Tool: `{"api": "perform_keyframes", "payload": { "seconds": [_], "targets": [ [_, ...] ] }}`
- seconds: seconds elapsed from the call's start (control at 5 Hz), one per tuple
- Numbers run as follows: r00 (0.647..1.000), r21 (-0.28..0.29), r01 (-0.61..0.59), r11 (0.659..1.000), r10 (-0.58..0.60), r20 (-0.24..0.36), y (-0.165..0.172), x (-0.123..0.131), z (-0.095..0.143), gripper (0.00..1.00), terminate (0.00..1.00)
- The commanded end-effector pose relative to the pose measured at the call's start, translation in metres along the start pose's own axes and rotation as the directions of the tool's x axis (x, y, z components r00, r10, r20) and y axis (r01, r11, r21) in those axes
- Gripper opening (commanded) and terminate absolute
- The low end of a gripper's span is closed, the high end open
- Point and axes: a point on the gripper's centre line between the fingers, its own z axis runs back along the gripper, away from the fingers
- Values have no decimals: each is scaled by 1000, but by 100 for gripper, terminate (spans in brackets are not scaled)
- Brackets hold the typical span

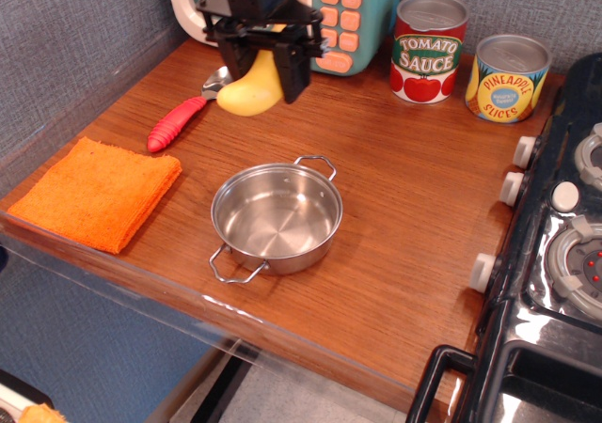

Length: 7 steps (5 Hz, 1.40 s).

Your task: Place the yellow vegetable to the right of the spoon.

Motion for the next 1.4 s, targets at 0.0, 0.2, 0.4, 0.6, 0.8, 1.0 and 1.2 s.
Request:
{"api": "perform_keyframes", "payload": {
  "seconds": [0.0,0.2,0.4,0.6,0.8,1.0,1.2],
  "targets": [
    [999,131,37,991,-35,-21,12,29,-40,0,0],
    [997,171,65,983,-58,-46,16,33,-58,0,0],
    [997,204,65,977,-55,-56,28,40,-68,0,0],
    [998,226,54,973,-44,-47,39,42,-64,0,0],
    [998,213,32,977,-21,-55,45,40,-62,0,0],
    [998,196,27,980,-15,-63,43,36,-59,100,0],
    [999,174,32,984,-25,-43,40,34,-43,100,0]
  ]
}}
